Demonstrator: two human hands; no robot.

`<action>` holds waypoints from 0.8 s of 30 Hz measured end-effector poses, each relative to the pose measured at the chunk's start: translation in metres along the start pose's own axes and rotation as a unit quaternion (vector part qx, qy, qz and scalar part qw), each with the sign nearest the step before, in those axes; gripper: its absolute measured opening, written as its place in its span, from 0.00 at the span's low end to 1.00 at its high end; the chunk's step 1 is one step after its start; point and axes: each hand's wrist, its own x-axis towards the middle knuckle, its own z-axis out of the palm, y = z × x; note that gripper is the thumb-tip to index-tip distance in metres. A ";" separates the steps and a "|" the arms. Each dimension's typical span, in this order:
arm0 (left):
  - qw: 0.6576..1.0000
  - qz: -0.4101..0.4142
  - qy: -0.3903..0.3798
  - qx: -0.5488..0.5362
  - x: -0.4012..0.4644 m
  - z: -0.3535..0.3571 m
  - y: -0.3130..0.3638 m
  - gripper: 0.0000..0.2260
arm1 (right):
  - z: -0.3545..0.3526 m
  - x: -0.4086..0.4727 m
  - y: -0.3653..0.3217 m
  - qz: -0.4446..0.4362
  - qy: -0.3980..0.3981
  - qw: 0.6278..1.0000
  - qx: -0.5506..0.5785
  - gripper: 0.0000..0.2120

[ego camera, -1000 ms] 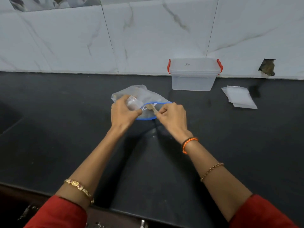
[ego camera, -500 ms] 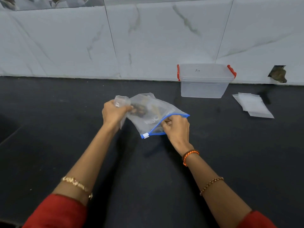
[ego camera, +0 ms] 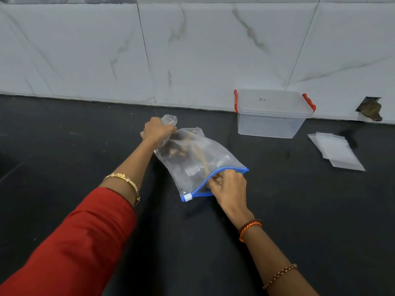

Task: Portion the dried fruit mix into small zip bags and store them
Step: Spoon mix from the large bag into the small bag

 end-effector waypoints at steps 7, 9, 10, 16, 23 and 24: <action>0.998 0.040 0.008 0.053 0.007 0.008 0.012 0.09 | 0.003 0.001 0.003 0.010 -0.015 1.000 0.001 0.21; 0.998 0.045 0.032 0.029 0.003 0.012 0.013 0.08 | 0.003 0.001 0.003 0.011 -0.012 1.000 0.008 0.22; 0.998 0.049 0.045 0.005 0.001 0.010 0.015 0.08 | 0.001 0.001 0.002 0.010 -0.010 1.000 0.011 0.23; 0.979 0.155 0.107 -0.083 -0.007 -0.015 0.033 0.08 | -0.002 -0.005 0.007 0.012 0.013 0.999 0.041 0.26; 0.988 0.121 0.091 0.001 -0.006 -0.004 0.034 0.11 | 0.000 -0.004 0.008 -0.004 0.026 0.997 0.072 0.27; 0.989 0.119 0.092 0.009 -0.010 -0.003 0.029 0.07 | -0.002 -0.005 0.007 -0.005 0.028 0.997 0.075 0.27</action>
